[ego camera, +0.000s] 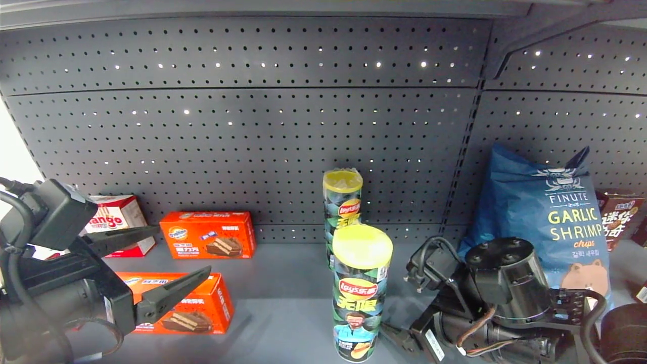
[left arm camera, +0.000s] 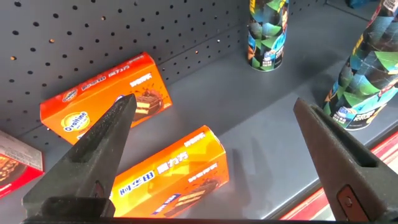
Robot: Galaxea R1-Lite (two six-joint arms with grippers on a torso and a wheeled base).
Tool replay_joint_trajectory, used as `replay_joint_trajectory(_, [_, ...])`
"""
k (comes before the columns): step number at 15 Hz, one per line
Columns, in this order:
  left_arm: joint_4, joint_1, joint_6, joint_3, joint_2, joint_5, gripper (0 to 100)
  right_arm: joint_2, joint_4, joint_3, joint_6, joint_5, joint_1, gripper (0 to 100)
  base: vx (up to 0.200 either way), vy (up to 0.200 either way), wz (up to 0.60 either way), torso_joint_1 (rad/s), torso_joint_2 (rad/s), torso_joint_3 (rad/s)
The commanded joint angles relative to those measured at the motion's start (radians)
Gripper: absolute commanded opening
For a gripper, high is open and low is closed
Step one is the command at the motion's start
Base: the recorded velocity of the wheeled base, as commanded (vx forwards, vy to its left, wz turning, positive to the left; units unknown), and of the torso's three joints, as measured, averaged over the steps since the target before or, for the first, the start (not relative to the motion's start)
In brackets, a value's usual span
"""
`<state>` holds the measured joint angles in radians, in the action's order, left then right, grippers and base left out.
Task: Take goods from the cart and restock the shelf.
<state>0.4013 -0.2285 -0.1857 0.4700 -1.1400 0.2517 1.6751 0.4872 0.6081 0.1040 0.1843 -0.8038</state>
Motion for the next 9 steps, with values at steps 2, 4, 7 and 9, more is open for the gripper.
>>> replay_joint_trajectory(2, [0.001, 0.0, 0.0, -0.001, -0.003, 0.0, 100, 0.002, 0.001, 0.013, 0.0, 0.0, 0.0, 100, 0.0, 0.0, 0.0, 0.0, 0.0, 0.0])
replay_joint_trajectory(4, [0.001, 0.0, 0.0, -0.001, -0.003, 0.0, 100, 0.02, 0.001, 0.033, -0.001, 0.0, 0.002, 100, 0.0, 0.0, 0.0, 0.0, 0.0, 0.0])
replay_joint_trajectory(7, [0.001, 0.001, 0.0, -0.002, -0.003, 0.0, 100, 0.034, 0.001, 0.042, 0.0, 0.0, 0.002, 100, 0.0, 0.0, 0.0, 0.0, 0.0, 0.0])
replay_joint_trajectory(9, [0.001, 0.001, 0.0, -0.004, -0.001, 0.0, 100, 0.035, 0.001, 0.042, 0.0, 0.0, 0.003, 100, 0.0, 0.0, 0.0, 0.0, 0.0, 0.0])
